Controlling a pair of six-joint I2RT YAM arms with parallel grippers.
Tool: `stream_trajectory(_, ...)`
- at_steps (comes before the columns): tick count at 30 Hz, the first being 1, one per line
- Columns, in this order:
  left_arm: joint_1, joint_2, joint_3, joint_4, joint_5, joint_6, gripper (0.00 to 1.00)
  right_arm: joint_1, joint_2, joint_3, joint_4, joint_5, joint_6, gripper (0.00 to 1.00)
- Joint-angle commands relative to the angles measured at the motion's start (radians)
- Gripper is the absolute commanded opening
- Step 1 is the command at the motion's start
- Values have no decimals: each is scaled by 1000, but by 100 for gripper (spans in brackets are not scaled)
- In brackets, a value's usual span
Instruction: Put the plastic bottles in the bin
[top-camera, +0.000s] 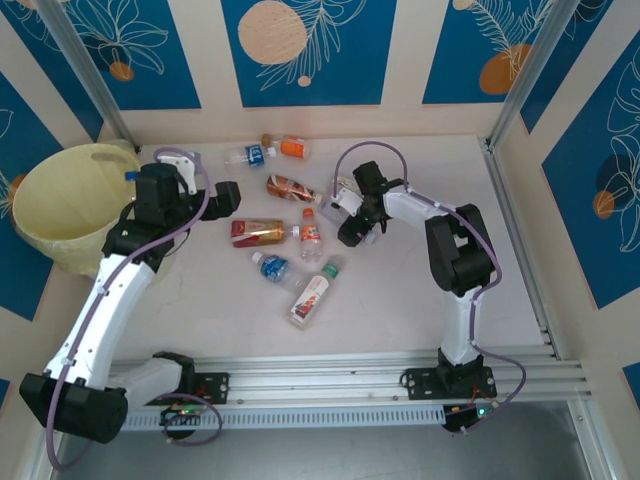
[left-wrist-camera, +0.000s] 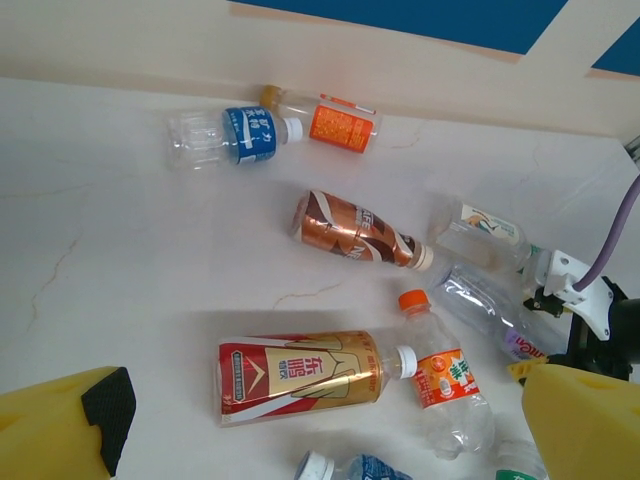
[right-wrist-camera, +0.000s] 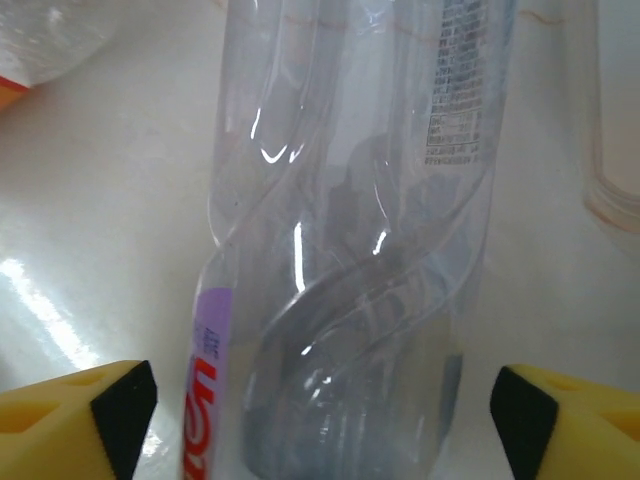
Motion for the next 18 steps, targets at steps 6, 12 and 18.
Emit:
stream_trajectory(6,0,35,18,-12,3,-34,100,57,-40,-122,146,205,12,57)
stream_trajectory(12,0,66,17,29,46,-69,100,56,-128,-204,208,202,87,51)
stream_trajectory(18,0,88,-14,85,148,-88,100,60,-326,-336,287,73,187,42)
